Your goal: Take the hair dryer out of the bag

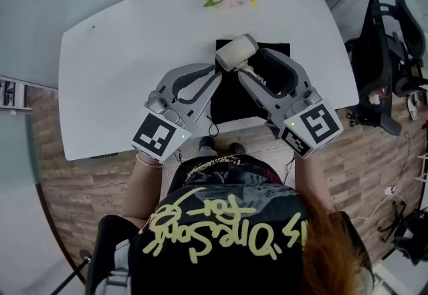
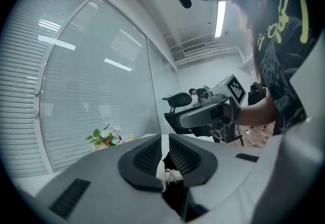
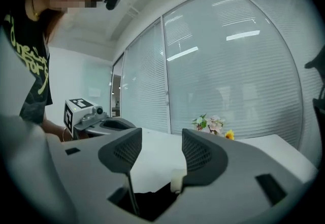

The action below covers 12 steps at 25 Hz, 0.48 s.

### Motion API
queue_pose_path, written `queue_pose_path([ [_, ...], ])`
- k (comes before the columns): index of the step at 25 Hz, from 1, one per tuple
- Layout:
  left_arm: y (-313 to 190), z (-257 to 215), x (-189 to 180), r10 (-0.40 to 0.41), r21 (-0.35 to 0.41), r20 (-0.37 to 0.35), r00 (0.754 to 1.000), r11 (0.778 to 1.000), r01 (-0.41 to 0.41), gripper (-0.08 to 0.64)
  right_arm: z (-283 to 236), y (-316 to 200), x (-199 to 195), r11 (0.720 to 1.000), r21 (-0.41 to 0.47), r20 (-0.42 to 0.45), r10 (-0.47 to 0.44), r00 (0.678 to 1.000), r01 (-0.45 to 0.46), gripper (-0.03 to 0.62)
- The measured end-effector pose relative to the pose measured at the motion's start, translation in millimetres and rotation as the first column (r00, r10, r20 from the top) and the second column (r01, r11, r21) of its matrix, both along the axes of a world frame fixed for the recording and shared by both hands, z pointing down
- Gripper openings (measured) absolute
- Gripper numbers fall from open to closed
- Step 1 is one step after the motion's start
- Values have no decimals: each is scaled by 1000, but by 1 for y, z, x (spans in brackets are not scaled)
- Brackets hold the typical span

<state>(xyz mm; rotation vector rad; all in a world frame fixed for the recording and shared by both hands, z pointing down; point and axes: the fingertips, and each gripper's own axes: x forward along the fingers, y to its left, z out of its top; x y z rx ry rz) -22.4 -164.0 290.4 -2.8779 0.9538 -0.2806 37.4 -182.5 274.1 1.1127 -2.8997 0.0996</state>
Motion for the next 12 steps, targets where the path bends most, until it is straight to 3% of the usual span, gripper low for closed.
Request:
queue_pose_path([
  [7, 5, -8, 11, 4, 9, -34, 999, 1000, -4, 40, -15, 6, 16, 998, -42, 193, -29, 981, 38, 250],
  [12, 8, -11, 12, -6, 15, -38, 999, 1000, 6, 40, -23, 10, 23, 999, 7, 196, -36, 980, 35, 250],
])
